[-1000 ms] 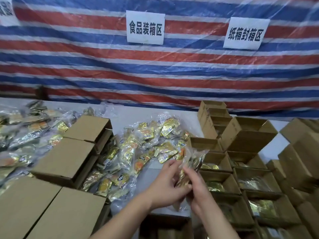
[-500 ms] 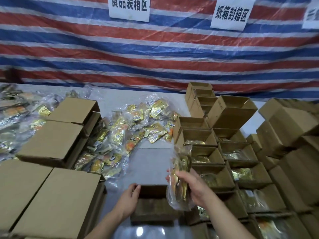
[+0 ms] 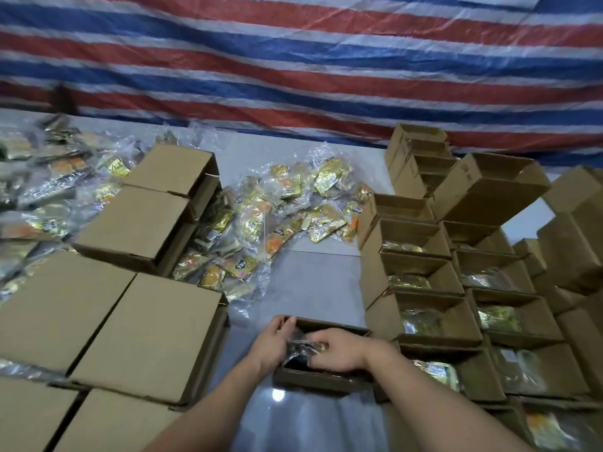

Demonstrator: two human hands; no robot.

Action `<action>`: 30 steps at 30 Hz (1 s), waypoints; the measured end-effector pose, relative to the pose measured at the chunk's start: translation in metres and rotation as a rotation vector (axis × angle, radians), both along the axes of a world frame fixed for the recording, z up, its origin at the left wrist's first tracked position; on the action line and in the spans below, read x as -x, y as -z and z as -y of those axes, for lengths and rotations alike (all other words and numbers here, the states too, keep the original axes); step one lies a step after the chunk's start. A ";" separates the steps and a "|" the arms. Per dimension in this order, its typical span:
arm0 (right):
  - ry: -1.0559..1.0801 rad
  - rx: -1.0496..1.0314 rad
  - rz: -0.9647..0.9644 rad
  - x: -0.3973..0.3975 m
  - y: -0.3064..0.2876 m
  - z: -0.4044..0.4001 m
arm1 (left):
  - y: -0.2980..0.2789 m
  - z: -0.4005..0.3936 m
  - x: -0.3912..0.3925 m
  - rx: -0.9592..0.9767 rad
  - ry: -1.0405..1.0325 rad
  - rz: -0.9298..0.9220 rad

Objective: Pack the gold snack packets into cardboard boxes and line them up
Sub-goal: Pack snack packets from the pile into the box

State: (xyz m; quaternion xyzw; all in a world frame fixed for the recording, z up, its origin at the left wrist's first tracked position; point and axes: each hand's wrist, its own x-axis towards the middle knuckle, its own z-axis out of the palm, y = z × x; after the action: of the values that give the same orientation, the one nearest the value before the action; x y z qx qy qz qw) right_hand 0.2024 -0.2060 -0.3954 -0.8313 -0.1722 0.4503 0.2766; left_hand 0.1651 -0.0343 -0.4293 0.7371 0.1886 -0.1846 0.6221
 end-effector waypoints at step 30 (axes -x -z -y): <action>0.006 0.366 -0.159 0.018 0.049 -0.016 | 0.021 0.015 0.012 -0.134 -0.012 0.067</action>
State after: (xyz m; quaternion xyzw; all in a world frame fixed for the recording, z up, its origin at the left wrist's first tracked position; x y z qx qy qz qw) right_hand 0.1845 -0.1902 -0.4449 -0.8300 -0.0628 0.5375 0.1348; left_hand 0.1532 -0.0495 -0.4501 0.7817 0.1840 -0.1433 0.5785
